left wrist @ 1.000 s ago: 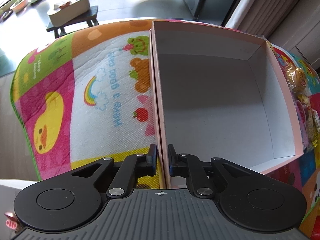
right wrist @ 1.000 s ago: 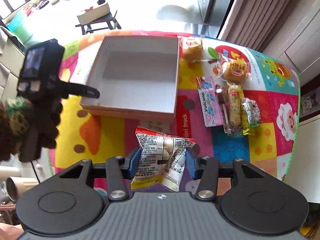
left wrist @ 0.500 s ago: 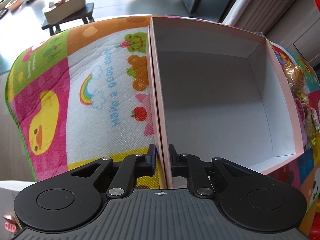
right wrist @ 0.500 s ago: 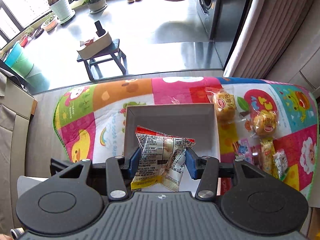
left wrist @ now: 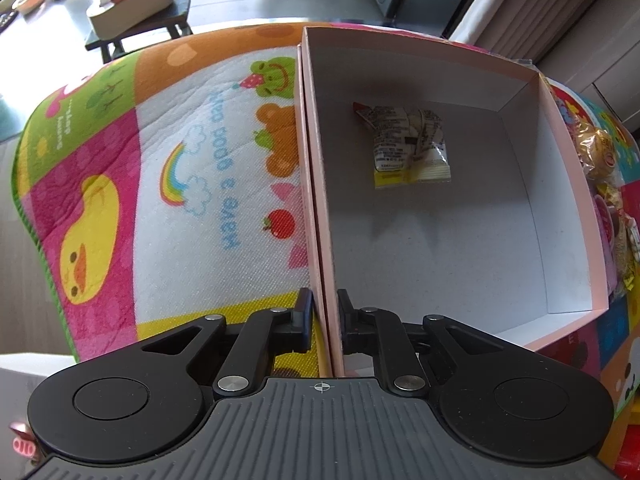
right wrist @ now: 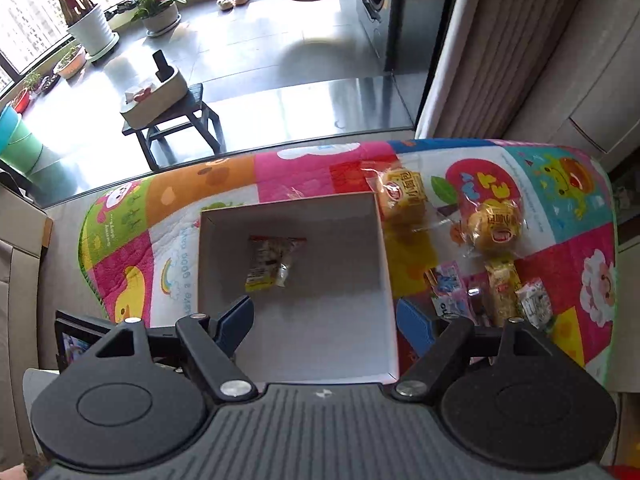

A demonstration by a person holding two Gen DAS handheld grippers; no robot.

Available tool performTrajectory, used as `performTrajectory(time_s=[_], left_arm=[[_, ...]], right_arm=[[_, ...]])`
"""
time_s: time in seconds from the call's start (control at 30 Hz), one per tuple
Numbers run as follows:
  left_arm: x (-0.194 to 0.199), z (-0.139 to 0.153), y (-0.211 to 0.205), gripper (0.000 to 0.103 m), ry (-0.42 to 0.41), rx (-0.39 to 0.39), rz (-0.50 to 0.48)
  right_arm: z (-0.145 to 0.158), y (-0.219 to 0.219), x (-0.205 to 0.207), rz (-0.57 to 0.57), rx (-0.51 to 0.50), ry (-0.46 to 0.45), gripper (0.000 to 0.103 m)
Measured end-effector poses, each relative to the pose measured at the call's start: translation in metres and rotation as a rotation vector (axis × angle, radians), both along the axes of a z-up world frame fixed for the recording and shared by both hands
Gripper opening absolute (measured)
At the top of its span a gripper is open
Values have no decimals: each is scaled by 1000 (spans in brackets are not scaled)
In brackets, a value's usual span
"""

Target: Organize objects

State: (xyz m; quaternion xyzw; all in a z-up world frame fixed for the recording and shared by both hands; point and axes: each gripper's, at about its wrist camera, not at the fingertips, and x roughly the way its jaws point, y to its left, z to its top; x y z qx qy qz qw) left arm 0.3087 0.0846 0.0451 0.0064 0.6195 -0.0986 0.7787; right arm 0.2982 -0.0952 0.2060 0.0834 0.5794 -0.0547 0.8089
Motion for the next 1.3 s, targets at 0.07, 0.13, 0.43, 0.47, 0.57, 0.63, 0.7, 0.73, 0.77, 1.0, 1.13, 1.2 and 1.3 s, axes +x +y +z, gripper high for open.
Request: performTrajectory(time_s=[0.07, 0.13, 0.43, 0.47, 0.57, 0.63, 0.7, 0.73, 0.77, 1.0, 1.13, 1.2, 1.3], left_arm=[[1, 0, 0, 13, 6, 3, 17], [3, -1, 0, 13, 14, 4, 39], [7, 5, -1, 11, 6, 17, 138], [7, 6, -4, 10, -2, 31, 132], [4, 11, -10, 9, -26, 70, 135], [1, 13, -15, 9, -39, 98, 136], [0, 14, -19, 9, -50, 124, 124], [0, 13, -20, 9, -53, 134, 118], [-1, 14, -21, 9, -54, 142, 115], [0, 16, -27, 10, -41, 180, 160], [3, 17, -28, 10, -21, 189, 168], [5, 17, -33, 10, -11, 214, 141], [6, 18, -36, 10, 2, 230, 135]], right_arm=[[-9, -19, -15, -26, -29, 17, 82], [-18, -35, -32, -28, -65, 29, 83], [-59, -114, -100, -42, -118, 66, 85], [-67, -119, -104, -26, -131, 70, 85], [-84, -130, -112, 43, -158, 54, 85], [-91, -137, -109, 79, -138, 31, 85], [-94, -143, -96, 103, -107, -3, 85], [-95, -146, -86, 114, -88, -25, 85], [-95, -148, -74, 125, -69, -47, 85], [-90, -146, 37, 166, -18, -157, 85], [-99, -153, 90, 109, 73, -149, 85], [-111, -157, 115, 64, 120, -122, 85], [-135, -151, 146, 50, 122, -61, 85]])
